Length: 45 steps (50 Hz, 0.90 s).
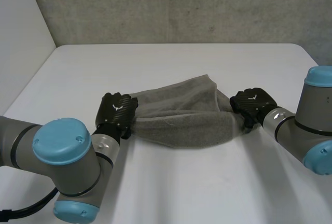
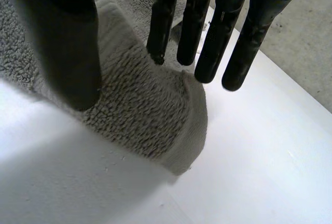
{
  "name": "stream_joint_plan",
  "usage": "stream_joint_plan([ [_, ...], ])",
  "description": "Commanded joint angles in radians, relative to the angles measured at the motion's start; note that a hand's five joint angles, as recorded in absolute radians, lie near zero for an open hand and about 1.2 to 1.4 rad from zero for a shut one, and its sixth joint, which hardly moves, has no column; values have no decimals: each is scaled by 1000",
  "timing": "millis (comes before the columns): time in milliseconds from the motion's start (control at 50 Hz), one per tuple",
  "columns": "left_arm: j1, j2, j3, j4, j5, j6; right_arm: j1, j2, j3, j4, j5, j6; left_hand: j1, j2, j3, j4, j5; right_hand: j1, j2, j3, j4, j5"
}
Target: Fold the towel.
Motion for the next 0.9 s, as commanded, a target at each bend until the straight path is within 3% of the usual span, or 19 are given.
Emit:
stream_joint_plan([
  [20, -3, -1, 0, 0, 0, 0, 1, 3, -4, 0, -7, 0, 243, 179, 180, 178, 193, -73, -89, -79, -71, -46],
  [100, -3, -2, 0, 0, 0, 0, 1, 10, -5, -2, -19, 0, 243, 179, 180, 178, 193, 103, 88, 97, 105, 130],
  [120, -3, -2, 0, 0, 0, 0, 1, 19, -5, 0, -36, 0, 243, 179, 180, 178, 193, 318, 303, 312, 320, 345],
  [140, -3, -2, 1, 0, 0, 0, 1, 19, -5, 0, -36, 0, 243, 179, 180, 178, 193, 320, 305, 314, 323, 347],
  [160, -3, -2, 1, 1, 0, 2, 1, 32, -7, 0, -60, 0, 243, 179, 180, 178, 193, 701, 686, 695, 703, 728],
  [180, -3, -2, 1, 1, 0, 2, 0, 33, -12, 0, -82, 1, 243, 179, 180, 178, 193, 773, 758, 768, 776, 801],
  [280, -2, 17, 15, -11, -1, 23, -22, -17, -24, 2, -94, 10, 243, 179, 180, 178, 193, 774, 759, 768, 777, 801],
  [320, 0, 112, 18, -18, 3, 81, -26, -91, -25, 2, -98, 27, 243, 179, 180, 178, 193, 774, 759, 768, 777, 801],
  [360, 1, 170, 18, -18, 5, 116, -37, -271, -30, 0, -99, 87, 243, 179, 180, 178, 193, 774, 759, 768, 777, 801],
  [420, 4, 248, 23, -20, 11, 153, -48, -353, -41, -2, -105, 119, 243, 179, 180, 178, 193, 774, 759, 768, 777, 801],
  [460, 6, 411, 43, -23, 31, 211, -55, -428, -67, 2, -102, 150, 243, 179, 180, 178, 193, 774, 759, 768, 777, 801],
  [480, 6, 412, 43, -23, 31, 212, -60, -504, -111, 30, -101, 167, 243, 179, 180, 178, 193, 774, 759, 768, 777, 801],
  [540, 9, 535, 84, -57, 64, 250, -68, -560, -163, 106, -104, 165, 243, 179, 180, 178, 193, 774, 759, 768, 777, 801],
  [560, 14, 569, 105, -93, 84, 259, -86, -586, -223, 208, -117, 161, 243, 179, 180, 178, 193, 774, 759, 768, 777, 801],
  [640, 26, 591, 153, -189, 118, 259, -129, -554, -300, 382, -159, 101, 243, 179, 180, 178, 193, 774, 759, 768, 777, 801],
  [680, 35, 582, 167, -233, 129, 259, -97, -508, -320, 463, -157, -17, 243, 179, 180, 178, 193, 774, 759, 768, 777, 801],
  [780, 40, 467, 175, -351, 146, 262, -26, -430, -320, 498, -115, -108, 243, 179, 180, 178, 193, 774, 759, 768, 777, 801],
  [900, 46, 332, 185, -371, 146, 265, 43, -294, -331, 497, -59, -119, 243, 179, 180, 178, 193, 774, 759, 768, 777, 801],
])
